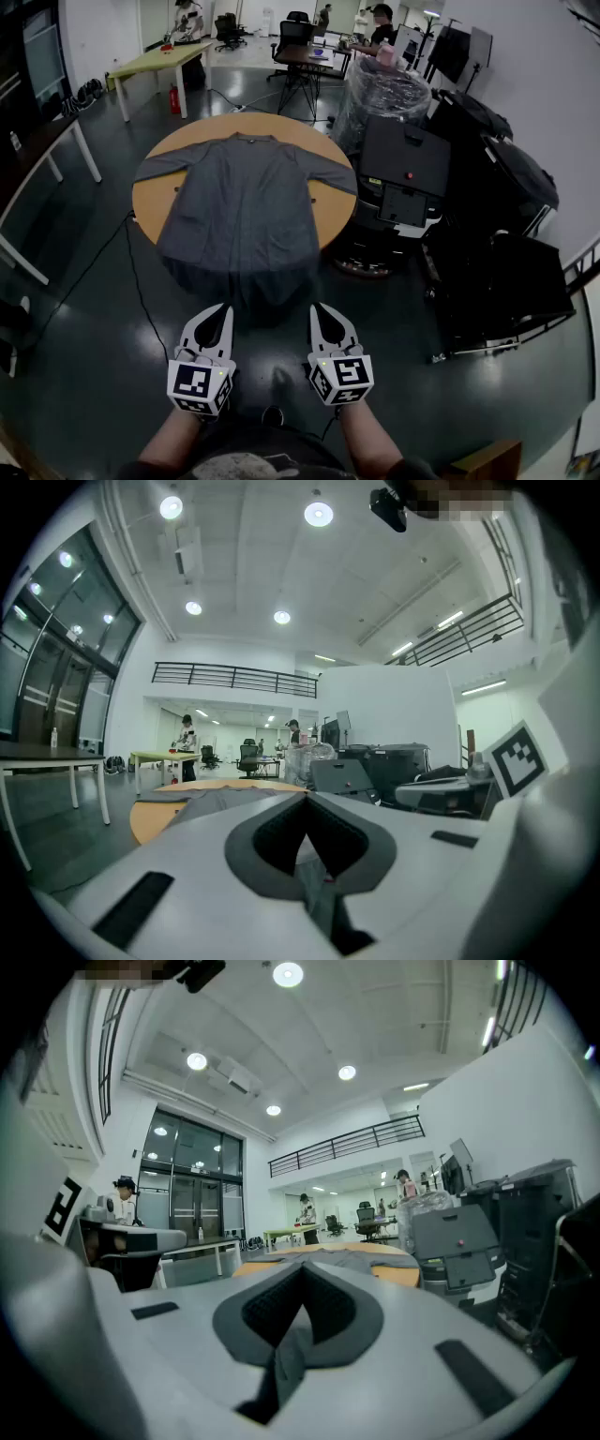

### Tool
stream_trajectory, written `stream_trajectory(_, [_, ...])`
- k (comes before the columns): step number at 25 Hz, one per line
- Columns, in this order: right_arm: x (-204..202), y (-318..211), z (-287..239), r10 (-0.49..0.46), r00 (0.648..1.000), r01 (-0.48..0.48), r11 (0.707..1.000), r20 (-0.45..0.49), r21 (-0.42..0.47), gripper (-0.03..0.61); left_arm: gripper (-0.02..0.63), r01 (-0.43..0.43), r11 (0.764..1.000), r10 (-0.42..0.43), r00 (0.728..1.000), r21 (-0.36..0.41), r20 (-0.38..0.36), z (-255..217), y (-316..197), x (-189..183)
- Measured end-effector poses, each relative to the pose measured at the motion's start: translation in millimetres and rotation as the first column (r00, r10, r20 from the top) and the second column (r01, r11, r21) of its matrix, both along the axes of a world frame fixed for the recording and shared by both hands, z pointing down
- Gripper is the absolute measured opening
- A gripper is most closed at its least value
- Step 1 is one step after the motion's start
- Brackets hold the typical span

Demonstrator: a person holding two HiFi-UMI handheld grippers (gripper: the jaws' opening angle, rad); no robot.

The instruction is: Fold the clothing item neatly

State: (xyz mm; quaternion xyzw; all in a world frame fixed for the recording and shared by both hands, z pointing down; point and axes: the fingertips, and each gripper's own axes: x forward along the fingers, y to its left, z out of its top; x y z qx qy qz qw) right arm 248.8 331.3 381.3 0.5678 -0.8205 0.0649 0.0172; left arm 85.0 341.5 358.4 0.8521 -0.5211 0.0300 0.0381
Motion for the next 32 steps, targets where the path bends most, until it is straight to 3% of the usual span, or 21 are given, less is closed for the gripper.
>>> stream_trajectory(11, [15.6, -4.8, 4.7, 0.009, 1.000, -0.009, 1.000, -0.006, -0.016, -0.012, 0.008, -0.017, 1.000, 0.017, 1.000, -0.020, -0.019, 5.2, -10.3, 19.3])
stream_trajectory(19, [25.5, 3.4, 8.0, -0.003, 1.000, 0.003, 1.000, -0.028, -0.014, -0.012, 0.008, -0.029, 1.000, 0.029, 1.000, 0.012, -0.008, 0.0, -13.5, 37.2])
stream_trajectory(25, [54.6, -5.8, 15.8, 0.078, 0.996, -0.076, 0.997, 0.042, -0.030, -0.012, 0.008, -0.026, 1.000, 0.026, 1.000, -0.002, 0.007, 8.8, -23.5, 51.9])
stream_trajectory(28, [64.9, -17.8, 6.5, 0.062, 0.992, -0.062, 0.998, 0.111, -0.001, -0.012, 0.008, -0.046, 0.999, 0.046, 0.999, -0.010, -0.003, 4.9, -34.8, 58.8])
stream_trajectory(32, [82.9, -43.4, -24.7, 0.084, 0.993, -0.090, 0.993, 0.082, 0.072, -0.012, 0.008, -0.046, 0.999, 0.046, 0.999, 0.022, 0.015, -13.0, -62.2, 62.2])
